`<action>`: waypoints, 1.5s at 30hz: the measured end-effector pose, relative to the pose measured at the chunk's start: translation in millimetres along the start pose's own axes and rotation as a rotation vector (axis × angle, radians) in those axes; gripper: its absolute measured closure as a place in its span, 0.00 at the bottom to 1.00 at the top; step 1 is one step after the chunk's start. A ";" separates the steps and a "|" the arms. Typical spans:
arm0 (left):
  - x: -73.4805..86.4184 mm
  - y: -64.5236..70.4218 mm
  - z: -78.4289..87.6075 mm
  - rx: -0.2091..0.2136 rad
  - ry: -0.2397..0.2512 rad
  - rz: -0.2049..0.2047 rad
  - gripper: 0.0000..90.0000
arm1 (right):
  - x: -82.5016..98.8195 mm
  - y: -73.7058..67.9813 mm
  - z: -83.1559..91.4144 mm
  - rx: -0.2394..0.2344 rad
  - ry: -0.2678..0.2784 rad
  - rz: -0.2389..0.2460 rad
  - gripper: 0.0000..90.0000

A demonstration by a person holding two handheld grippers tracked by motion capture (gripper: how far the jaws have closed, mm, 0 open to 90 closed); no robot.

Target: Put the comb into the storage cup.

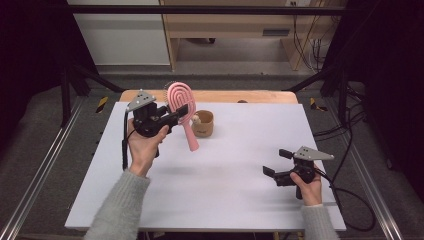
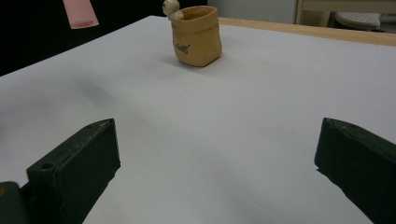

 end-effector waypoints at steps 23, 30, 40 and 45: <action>-19.2 3.5 -23.9 0.004 0.000 -0.028 0.69 | 0.7 -0.3 -0.5 -0.006 -0.007 0.004 0.01; -26.8 3.4 -31.2 -0.002 0.003 -0.029 0.69 | 0.8 -0.4 -0.6 -0.005 -0.008 0.003 0.00; -32.2 4.4 -42.4 -0.001 -0.002 -0.040 0.69 | 0.8 -0.4 -0.6 -0.007 -0.009 0.005 0.00; -33.9 4.5 -49.5 -0.005 -0.004 -0.043 0.69 | 0.7 -0.6 -0.5 -0.006 -0.008 0.000 0.01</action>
Point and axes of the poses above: each handheld gripper's, and its own axes: z roughly backward along the jaws, x roughly out of its underside, y roughly to its right, the point moved 1 cm from there along -z, roughly forward along the jaws, and after that the axes turned 15 degrees about y, right-handed, at the moved point
